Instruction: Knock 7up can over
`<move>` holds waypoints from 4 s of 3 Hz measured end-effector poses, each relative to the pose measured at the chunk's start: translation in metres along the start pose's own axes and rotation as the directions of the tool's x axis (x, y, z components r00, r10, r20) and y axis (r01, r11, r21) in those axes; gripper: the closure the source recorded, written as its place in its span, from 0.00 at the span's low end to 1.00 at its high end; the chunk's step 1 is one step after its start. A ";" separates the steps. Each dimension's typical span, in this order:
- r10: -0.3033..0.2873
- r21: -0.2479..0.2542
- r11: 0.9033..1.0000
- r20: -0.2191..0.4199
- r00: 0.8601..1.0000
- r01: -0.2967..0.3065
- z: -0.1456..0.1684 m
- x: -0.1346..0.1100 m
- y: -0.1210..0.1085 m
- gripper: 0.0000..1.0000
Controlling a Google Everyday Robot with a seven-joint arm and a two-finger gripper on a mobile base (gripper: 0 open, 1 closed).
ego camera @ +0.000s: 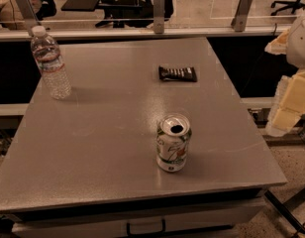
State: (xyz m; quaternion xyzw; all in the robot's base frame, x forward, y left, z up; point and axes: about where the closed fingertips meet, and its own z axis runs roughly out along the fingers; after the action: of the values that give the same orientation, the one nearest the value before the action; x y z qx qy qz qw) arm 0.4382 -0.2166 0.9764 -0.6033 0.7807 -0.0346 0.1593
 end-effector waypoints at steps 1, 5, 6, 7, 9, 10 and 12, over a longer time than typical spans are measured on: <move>0.000 0.000 1.000 0.000 1.000 0.000 0.000 0.000 0.000 0.00; 0.012 -0.142 0.988 0.498 0.867 0.068 0.049 -0.079 0.057 0.00; 0.002 -0.146 0.983 0.606 0.796 0.108 0.068 -0.110 0.078 0.00; 0.006 -0.157 0.980 0.634 0.774 0.121 0.076 -0.119 0.087 0.00; 0.028 -0.188 0.973 0.672 0.740 0.134 0.094 -0.132 0.100 0.18; 0.033 -0.203 0.968 0.684 0.728 0.146 0.096 -0.140 0.104 0.41; 0.028 -0.238 0.955 0.667 0.745 0.177 0.085 -0.149 0.092 0.88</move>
Offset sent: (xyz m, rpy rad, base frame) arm -0.0059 0.0237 -0.0216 0.2292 0.0258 0.0610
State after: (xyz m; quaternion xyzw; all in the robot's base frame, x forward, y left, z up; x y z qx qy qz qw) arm 0.4098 -0.0383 0.9037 -0.6236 0.6445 0.2883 0.3356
